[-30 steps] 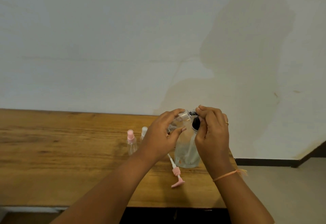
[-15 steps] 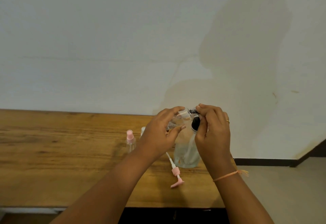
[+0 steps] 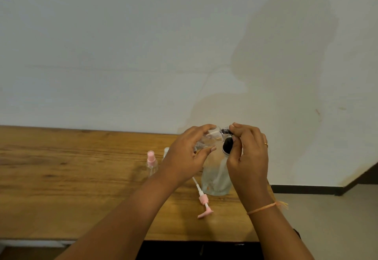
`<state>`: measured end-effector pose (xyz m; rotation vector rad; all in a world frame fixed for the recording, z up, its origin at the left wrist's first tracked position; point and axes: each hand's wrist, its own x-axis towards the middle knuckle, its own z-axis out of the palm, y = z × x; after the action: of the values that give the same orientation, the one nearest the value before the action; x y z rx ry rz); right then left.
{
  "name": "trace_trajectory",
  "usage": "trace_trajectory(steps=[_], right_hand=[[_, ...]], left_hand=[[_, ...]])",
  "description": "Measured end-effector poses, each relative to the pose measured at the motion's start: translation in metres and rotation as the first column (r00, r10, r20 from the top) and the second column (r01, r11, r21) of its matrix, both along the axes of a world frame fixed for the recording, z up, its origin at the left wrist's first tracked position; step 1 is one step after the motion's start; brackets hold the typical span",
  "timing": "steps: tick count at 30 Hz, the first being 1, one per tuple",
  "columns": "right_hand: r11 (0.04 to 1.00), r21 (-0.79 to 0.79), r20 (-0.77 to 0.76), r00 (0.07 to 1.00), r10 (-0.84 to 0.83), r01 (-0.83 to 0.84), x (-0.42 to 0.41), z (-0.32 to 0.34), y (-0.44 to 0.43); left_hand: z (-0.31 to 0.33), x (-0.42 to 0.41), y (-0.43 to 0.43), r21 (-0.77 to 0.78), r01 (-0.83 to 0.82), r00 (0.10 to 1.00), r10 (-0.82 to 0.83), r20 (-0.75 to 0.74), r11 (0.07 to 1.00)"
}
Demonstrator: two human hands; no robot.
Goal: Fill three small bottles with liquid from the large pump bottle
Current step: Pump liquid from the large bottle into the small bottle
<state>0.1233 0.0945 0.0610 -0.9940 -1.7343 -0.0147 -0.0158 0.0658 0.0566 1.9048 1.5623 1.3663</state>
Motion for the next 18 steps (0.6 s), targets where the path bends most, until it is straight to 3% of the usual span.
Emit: trace_trajectory(steps=[11,18], right_hand=[[1.000,0.002,0.033,0.999,0.028,-0.028,-0.002,-0.012,0.011],[1.000,0.017,0.066,0.997,-0.027,0.026,0.000,0.007,0.004]], left_hand=[[-0.006,0.002,0.002,-0.064,-0.022,0.999,0.023,0.026,0.998],[-0.003,0.006,0.001,-0.024,-0.038,0.999,0.039,0.033,0.999]])
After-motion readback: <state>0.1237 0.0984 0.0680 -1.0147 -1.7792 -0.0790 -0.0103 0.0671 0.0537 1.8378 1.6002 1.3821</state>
